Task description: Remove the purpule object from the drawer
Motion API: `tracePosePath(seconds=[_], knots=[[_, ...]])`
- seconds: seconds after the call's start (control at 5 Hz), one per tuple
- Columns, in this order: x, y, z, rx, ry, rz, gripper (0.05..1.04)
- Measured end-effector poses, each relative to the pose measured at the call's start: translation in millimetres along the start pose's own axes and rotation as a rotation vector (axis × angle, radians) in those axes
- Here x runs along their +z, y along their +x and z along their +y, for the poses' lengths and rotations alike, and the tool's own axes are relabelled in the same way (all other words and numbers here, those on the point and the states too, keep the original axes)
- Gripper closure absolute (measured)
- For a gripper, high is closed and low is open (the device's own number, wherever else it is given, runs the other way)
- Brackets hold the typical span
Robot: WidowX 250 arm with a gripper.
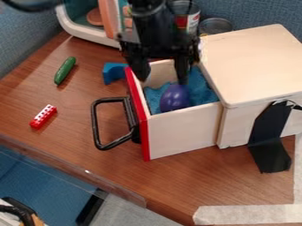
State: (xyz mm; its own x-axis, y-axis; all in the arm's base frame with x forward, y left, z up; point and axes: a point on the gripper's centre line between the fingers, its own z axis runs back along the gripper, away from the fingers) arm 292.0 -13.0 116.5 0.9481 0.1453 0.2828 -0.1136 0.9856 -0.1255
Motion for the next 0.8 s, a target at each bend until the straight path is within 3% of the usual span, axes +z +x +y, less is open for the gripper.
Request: tracePosePath(seconds=[0.8], knots=[[-25.2, 1.1, 2.4, 0.048, -0.026, -0.038, 0.083]])
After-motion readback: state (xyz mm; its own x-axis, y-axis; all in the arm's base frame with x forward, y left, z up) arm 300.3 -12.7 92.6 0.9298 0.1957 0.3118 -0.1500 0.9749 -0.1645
